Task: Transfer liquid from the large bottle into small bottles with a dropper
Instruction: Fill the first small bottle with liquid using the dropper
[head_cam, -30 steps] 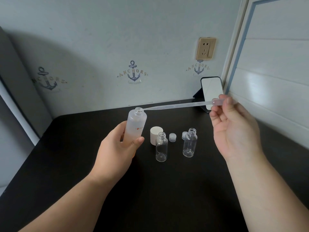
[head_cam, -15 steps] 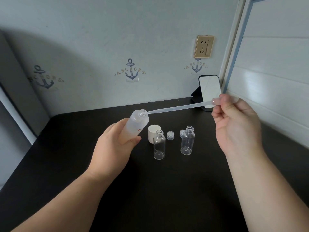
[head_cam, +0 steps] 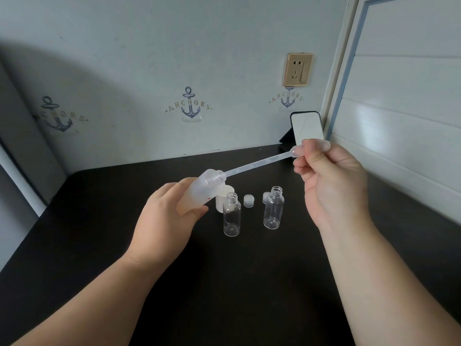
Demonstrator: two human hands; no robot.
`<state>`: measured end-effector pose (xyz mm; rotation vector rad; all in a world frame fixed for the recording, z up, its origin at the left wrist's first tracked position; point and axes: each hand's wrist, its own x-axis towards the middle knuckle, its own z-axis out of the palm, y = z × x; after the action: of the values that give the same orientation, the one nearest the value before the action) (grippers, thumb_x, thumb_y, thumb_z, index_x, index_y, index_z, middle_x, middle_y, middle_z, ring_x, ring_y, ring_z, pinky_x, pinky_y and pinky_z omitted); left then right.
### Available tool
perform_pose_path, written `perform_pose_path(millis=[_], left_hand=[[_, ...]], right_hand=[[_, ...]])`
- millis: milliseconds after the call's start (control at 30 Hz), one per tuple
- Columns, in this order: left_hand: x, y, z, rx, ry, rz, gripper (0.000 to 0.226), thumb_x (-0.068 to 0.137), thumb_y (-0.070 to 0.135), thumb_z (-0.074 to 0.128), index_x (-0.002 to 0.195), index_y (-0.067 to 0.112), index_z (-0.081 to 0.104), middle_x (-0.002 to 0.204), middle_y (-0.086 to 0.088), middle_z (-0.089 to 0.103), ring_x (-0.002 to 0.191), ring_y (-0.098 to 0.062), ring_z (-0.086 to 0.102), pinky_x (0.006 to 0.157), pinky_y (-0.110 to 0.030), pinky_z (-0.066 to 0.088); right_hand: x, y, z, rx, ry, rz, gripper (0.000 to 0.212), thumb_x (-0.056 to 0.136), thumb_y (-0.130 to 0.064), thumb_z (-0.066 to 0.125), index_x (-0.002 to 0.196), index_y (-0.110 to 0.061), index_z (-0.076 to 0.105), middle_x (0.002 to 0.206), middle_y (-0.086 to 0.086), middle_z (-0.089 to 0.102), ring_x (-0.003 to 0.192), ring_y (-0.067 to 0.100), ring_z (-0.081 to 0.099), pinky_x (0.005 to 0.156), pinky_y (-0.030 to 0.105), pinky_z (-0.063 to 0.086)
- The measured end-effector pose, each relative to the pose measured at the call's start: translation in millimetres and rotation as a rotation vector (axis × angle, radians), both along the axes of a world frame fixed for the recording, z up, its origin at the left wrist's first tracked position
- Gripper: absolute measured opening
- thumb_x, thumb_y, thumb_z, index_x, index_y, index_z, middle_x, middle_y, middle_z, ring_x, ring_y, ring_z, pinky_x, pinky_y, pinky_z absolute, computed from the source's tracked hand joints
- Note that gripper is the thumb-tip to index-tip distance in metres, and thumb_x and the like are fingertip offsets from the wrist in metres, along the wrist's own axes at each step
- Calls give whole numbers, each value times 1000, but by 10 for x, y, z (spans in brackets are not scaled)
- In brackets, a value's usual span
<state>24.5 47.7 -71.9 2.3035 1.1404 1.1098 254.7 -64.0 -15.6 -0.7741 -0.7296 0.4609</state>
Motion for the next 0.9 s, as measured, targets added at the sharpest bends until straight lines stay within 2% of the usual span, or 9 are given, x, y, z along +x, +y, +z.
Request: perform_pose_path(millis=[100,400,533,600,733,833,900], left_hand=[[13,-3,-1,7,8,-6,51,86,28,78,133,36,59,113,16,59,107,-12,54,89,-30,43],[77,-20,-9,36,-19,-29,51,84,26,79,129,41,59,110,18,59,104,-9,53,83,-22,39],[84,-32,4,39,-2,-34,51,86,28,78,132,39,58,113,14,61,108,-14,55,88,-30,44],[86,-35,6,41,6,-32,52,86,29,77,134,38,58,115,13,61,109,-15,55,90,-32,45],[86,-39,5,35,3,-29,52,86,30,77,134,36,58,117,11,61,110,-16,55,90,-32,45],[90,-37,9,39,-3,-29,51,86,29,77,133,38,58,112,13,61,105,-13,54,83,-24,41],[95,-45,11,47,12,-25,52,86,30,77,134,37,58,112,13,60,105,-14,54,84,-27,41]], right_hand=[[-81,32,6,-14,-32,7,9,80,-21,74,72,-19,77,76,6,75,62,13,64,63,22,52],[-215,117,-48,-91,-142,19,7,84,-20,75,78,-19,78,80,7,75,68,15,66,66,24,54],[-205,116,-58,-103,-156,51,6,85,-22,74,81,-21,79,81,5,75,71,15,66,68,23,53],[-193,108,-68,-102,-135,65,8,85,-24,75,87,-18,78,83,5,75,72,15,66,68,22,53],[-123,66,-65,-63,-46,89,31,79,-30,77,98,-6,74,89,6,74,74,15,65,71,24,54],[-65,35,-55,-22,32,109,13,82,-23,73,91,-13,77,88,5,72,74,16,64,73,27,54],[-42,22,-49,-2,66,116,9,83,-18,72,90,-16,78,89,6,72,75,17,64,72,28,54]])
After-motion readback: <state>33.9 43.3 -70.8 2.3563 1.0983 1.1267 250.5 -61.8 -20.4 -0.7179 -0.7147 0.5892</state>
